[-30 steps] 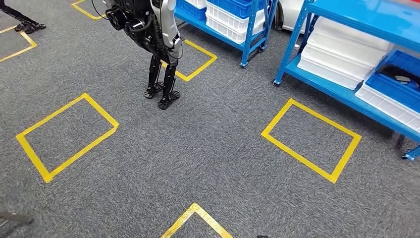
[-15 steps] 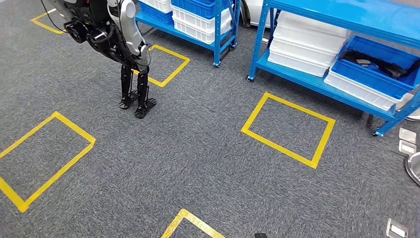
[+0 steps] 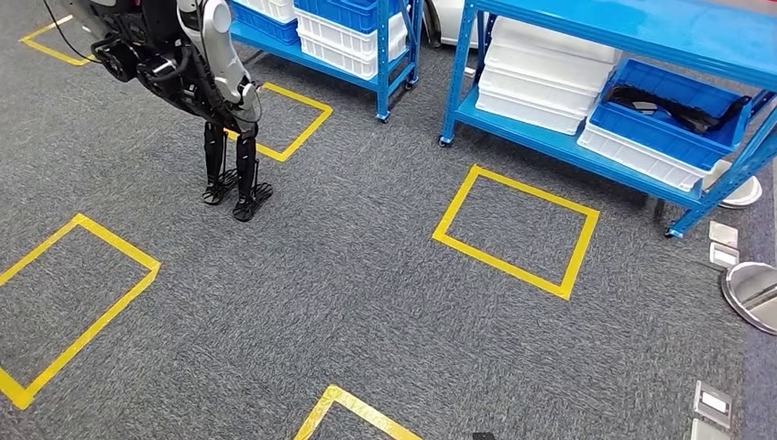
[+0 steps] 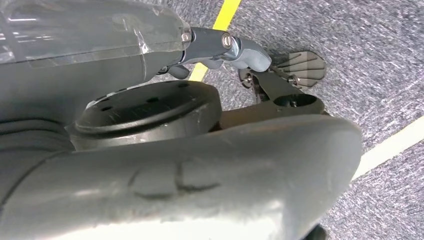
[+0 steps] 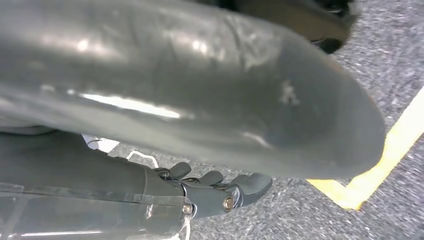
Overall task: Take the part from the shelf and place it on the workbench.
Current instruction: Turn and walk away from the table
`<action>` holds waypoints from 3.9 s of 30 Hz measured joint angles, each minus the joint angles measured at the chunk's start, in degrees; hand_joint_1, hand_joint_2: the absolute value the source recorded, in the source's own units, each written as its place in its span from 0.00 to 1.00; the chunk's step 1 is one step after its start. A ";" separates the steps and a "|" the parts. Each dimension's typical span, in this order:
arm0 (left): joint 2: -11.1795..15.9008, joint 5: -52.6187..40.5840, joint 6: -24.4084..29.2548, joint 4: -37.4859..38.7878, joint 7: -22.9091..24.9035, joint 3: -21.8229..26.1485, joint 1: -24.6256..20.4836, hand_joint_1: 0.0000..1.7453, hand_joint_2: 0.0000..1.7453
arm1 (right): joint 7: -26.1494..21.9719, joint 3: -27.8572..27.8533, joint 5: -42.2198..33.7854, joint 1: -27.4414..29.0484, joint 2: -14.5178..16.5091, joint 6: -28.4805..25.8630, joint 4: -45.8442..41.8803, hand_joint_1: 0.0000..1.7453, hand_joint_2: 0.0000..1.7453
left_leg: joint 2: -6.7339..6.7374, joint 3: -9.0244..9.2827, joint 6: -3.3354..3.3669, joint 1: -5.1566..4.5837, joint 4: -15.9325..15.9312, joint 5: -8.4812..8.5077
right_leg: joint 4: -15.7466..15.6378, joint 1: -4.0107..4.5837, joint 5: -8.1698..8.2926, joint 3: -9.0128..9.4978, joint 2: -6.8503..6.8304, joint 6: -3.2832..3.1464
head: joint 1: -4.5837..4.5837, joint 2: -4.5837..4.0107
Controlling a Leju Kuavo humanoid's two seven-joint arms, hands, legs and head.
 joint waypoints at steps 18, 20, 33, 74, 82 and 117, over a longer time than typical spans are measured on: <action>0.17 -0.68 -0.89 0.17 -0.74 0.00 0.15 0.00 0.00 | -0.23 2.12 -2.24 -0.12 -0.16 -0.52 -0.49 0.00 0.00 | -4.37 0.07 -0.48 -0.08 0.13 -0.03 | -1.11 0.43 0.65 0.02 5.62 -1.32 | -1.81 0.00; 0.19 -0.68 -0.89 0.18 -0.74 0.00 0.07 0.00 0.00 | -0.28 2.21 -2.53 -0.01 -0.22 -0.56 -0.50 0.00 0.00 | -3.62 0.28 0.15 0.20 -0.52 0.33 | -0.07 0.42 -0.26 -0.37 4.93 -0.67 | -1.57 0.00; 0.05 -0.40 -0.59 0.29 -0.20 0.01 -0.09 0.00 0.00 | -0.63 3.25 -3.99 -0.20 -0.49 -0.65 -0.62 0.00 0.00 | 0.43 0.40 -1.19 0.19 0.20 -0.33 | -0.61 -0.22 0.07 -0.05 0.30 -0.60 | -0.31 0.00; -0.08 0.46 0.30 0.44 0.06 0.04 0.38 0.00 0.00 | -0.77 6.98 -6.61 -0.58 -0.83 -0.74 -0.86 0.00 0.00 | -1.92 -6.26 -2.24 0.46 16.16 -7.60 | -1.01 -0.11 0.38 0.17 2.48 -2.28 | -1.73 0.00; -0.11 0.48 0.29 0.45 0.09 0.05 0.29 0.00 0.00 | -0.74 6.98 -6.61 -0.56 -0.79 -0.74 -0.87 0.00 0.00 | -4.03 0.20 -0.42 0.20 0.13 -0.08 | -0.96 -0.18 0.22 0.25 5.15 -0.48 | -1.90 0.00; -0.16 0.04 0.15 0.46 -0.13 0.07 0.05 0.00 0.00 | -1.11 8.78 -6.43 -1.31 -1.14 -0.67 -0.93 0.00 0.00 | -4.11 0.44 -0.69 -0.08 -0.21 -0.29 | -1.37 0.11 0.72 0.03 4.88 -2.17 | -1.59 0.00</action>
